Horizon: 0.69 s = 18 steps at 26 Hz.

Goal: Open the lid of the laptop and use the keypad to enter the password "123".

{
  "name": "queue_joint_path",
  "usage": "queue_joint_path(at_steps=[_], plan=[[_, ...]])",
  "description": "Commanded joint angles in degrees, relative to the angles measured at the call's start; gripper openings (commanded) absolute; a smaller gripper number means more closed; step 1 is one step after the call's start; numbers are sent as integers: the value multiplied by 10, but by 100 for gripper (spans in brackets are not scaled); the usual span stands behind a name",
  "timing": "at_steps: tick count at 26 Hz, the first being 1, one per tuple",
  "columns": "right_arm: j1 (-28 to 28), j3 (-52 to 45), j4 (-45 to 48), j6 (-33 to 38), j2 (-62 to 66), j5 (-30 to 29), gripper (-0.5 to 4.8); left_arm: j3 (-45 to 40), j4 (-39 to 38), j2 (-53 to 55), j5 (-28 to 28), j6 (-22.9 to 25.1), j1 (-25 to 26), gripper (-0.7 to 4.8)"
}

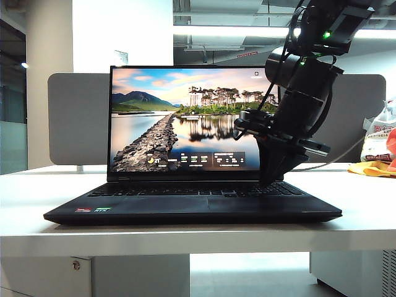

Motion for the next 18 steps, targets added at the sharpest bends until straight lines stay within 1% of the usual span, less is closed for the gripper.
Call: queue_joint_path(at_steps=[1, 7, 18], plan=[[1, 2, 19, 2, 3, 3, -9, 2, 3, -1, 3, 2, 0, -6], [1, 2, 33, 11, 5, 22, -9, 2, 2, -1, 3, 2, 0, -6], [-1, 2, 27, 12, 28, 26, -9, 2, 1, -1, 2, 3, 0, -6]])
